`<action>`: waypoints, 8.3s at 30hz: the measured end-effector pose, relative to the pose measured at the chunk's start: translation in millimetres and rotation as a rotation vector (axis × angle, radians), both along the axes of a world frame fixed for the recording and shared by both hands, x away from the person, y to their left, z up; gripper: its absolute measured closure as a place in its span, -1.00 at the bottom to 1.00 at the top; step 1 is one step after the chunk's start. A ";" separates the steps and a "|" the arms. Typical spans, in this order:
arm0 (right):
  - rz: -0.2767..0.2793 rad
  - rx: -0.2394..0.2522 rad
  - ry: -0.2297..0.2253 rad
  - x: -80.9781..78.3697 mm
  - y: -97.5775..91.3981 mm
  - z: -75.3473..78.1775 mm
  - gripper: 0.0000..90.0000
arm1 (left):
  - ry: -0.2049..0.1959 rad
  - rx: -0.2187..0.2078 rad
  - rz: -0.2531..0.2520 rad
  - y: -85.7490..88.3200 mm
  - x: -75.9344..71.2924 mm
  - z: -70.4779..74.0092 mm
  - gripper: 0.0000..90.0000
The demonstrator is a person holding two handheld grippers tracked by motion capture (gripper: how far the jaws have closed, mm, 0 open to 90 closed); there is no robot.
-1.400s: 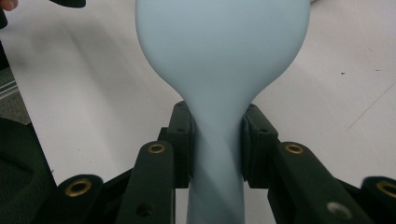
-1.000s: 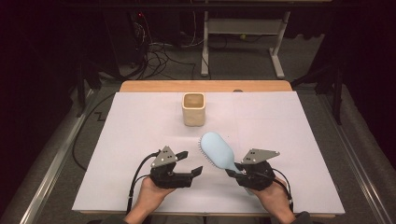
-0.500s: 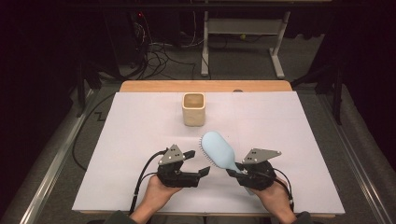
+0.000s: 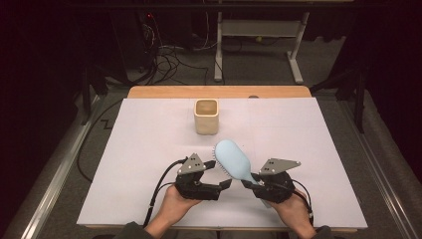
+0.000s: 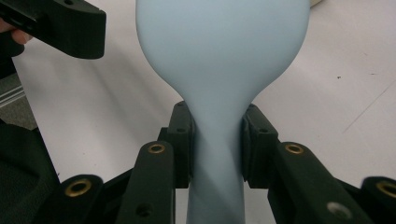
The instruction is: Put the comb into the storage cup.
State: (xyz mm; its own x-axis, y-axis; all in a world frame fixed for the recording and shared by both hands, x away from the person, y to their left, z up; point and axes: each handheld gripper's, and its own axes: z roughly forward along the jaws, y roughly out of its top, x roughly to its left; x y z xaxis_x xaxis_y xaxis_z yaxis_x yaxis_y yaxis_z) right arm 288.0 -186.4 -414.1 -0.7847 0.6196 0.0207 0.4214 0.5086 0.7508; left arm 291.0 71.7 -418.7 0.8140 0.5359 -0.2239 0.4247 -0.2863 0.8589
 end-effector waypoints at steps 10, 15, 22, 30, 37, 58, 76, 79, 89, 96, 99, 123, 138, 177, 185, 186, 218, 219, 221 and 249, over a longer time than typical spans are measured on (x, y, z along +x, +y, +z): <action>0.002 0.001 -0.002 -0.7 1.8 -0.2 0.56 | 0.028 -0.023 -0.007 -6.3 3.7 0.4 -0.56; 0.006 0.006 -0.003 -1.1 2.5 -0.1 0.56 | 0.042 -0.035 -0.005 -8.0 6.0 0.5 -0.56; 0.012 0.002 -0.009 -1.6 4.5 -0.3 0.56 | 0.050 -0.046 -0.004 -10.1 8.2 1.2 -0.56; 0.021 0.005 -0.021 -3.3 7.0 -0.1 0.56 | 0.064 -0.044 0.000 -14.5 11.2 1.0 -0.55; 0.027 0.002 -0.024 -3.8 9.0 -0.5 0.56 | 0.075 -0.043 0.006 -18.3 13.0 0.3 -0.55; 0.031 0.017 -0.037 -4.2 9.4 -0.5 0.56 | 0.064 -0.037 0.029 -27.2 14.1 1.8 -0.50; 0.039 0.015 -0.055 -6.0 12.8 0.1 0.56 | 0.074 -0.033 0.022 -26.6 12.8 3.8 -0.44; 0.041 0.011 -0.055 -5.5 13.5 -0.4 0.56 | 0.078 -0.031 0.020 -25.9 12.2 4.3 -0.41; 0.037 0.011 -0.058 -4.9 14.7 -0.3 0.56 | 0.083 -0.032 0.021 -24.2 9.9 7.0 -0.28; 0.037 0.008 -0.068 -4.9 16.1 0.3 0.56 | 0.105 -0.044 0.016 -22.1 10.1 9.4 -0.20; 0.037 0.007 -0.067 -4.7 16.5 0.1 0.56 | 0.118 -0.051 0.012 -21.0 11.1 10.2 -0.16; 0.049 0.051 -0.079 -5.3 19.5 0.8 0.56 | 0.139 -0.101 -0.029 -13.9 9.6 25.3 0.16; 0.061 0.108 -0.055 -3.7 16.2 1.2 0.27 | 0.105 -0.092 -0.012 -6.3 7.8 32.8 0.17; -0.001 0.235 -0.136 0.7 -20.4 0.9 -0.32 | 0.048 -0.114 0.114 41.9 11.5 52.3 0.16; -0.036 0.246 -0.152 0.1 -41.8 4.0 -0.33 | 0.043 -0.117 0.128 46.9 12.8 55.4 0.16; -0.039 0.247 -0.154 -0.1 -43.7 3.8 -0.33 | 0.040 -0.116 0.130 47.4 12.9 55.9 0.16; -0.183 0.268 -0.213 -16.6 -106.6 -21.4 -0.41 | 0.010 -0.101 0.185 53.5 23.6 69.1 0.15; -0.187 0.269 -0.223 -17.6 -107.7 -22.6 -0.40 | 0.010 -0.106 0.188 53.4 24.5 69.8 0.15; -0.195 0.278 -0.228 -18.6 -110.4 -24.9 -0.40 | 0.007 -0.108 0.190 53.2 26.3 71.5 0.15; -0.287 0.316 -0.203 -24.8 -133.3 -43.2 -0.40 | -0.027 -0.064 0.242 55.9 49.6 98.4 0.15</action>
